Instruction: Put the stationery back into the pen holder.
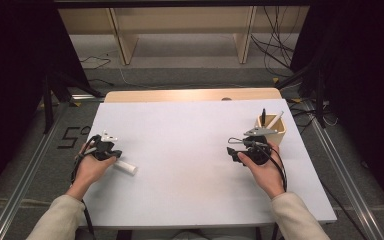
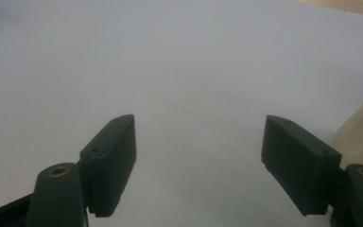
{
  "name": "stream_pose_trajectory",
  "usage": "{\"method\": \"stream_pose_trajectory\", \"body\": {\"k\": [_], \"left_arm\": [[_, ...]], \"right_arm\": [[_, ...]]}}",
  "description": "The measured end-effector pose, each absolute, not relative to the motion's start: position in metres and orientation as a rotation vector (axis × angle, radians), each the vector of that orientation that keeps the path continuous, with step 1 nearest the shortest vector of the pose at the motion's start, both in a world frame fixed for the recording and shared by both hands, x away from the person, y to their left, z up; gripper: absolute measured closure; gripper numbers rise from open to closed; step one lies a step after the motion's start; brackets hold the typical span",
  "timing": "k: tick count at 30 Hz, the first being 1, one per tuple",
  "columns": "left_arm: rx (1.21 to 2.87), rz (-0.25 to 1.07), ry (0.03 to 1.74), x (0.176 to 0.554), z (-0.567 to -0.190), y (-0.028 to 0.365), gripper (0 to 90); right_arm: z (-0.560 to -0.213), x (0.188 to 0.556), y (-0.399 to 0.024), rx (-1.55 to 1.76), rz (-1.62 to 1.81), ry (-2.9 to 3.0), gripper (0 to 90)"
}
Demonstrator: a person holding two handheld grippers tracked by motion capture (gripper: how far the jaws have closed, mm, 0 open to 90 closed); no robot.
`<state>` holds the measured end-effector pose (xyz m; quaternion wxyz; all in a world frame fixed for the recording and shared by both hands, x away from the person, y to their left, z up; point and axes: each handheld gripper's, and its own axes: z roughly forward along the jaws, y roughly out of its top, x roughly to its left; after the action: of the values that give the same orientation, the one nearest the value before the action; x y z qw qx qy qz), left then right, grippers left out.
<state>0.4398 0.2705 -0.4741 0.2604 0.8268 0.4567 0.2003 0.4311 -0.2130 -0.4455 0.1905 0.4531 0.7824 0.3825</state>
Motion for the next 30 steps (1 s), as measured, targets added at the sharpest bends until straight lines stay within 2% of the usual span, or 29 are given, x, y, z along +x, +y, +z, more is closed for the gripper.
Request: {"method": "stream_pose_trajectory", "body": {"k": [30], "left_arm": [[2.281,0.538,1.237,0.4377,-0.4719,0.2694,89.6]], "right_arm": [[-0.4454,0.4311,-0.2134,1.273,1.072,2.197,28.1]]}}
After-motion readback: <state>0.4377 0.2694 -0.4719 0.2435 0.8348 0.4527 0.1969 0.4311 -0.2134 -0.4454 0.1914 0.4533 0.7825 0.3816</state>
